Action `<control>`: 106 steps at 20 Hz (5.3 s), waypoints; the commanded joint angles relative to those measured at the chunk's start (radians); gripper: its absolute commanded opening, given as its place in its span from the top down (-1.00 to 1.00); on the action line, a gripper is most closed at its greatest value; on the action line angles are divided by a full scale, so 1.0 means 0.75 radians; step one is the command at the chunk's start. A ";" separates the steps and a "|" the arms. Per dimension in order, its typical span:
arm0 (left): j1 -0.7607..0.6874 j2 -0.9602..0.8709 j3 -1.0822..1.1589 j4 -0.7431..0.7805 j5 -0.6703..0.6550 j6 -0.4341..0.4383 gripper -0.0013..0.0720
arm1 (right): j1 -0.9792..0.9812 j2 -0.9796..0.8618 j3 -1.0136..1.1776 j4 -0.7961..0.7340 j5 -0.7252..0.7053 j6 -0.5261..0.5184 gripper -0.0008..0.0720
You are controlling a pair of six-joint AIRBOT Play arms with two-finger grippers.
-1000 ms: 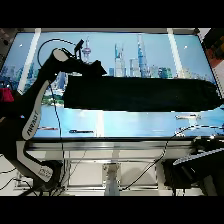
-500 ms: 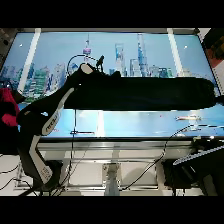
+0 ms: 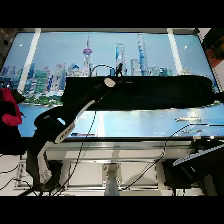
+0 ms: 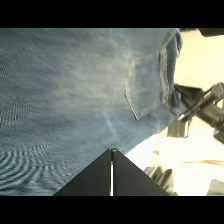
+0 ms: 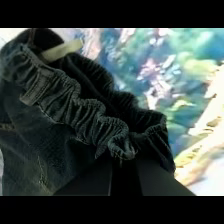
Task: Fold the clothes and pants, and hang the long-sleeved shirts on hangers.
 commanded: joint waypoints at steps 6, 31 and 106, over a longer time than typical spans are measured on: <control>-0.162 -0.165 0.002 -0.050 0.189 -0.097 0.90 | 0.181 0.037 0.001 0.001 0.040 -0.008 0.91; 0.294 0.408 0.055 0.548 -0.109 -0.145 0.90 | 0.976 0.389 0.001 0.188 0.190 0.052 0.92; 0.090 0.128 0.054 0.990 -0.661 -0.316 0.89 | 0.467 0.666 -0.412 0.235 0.541 -0.135 0.91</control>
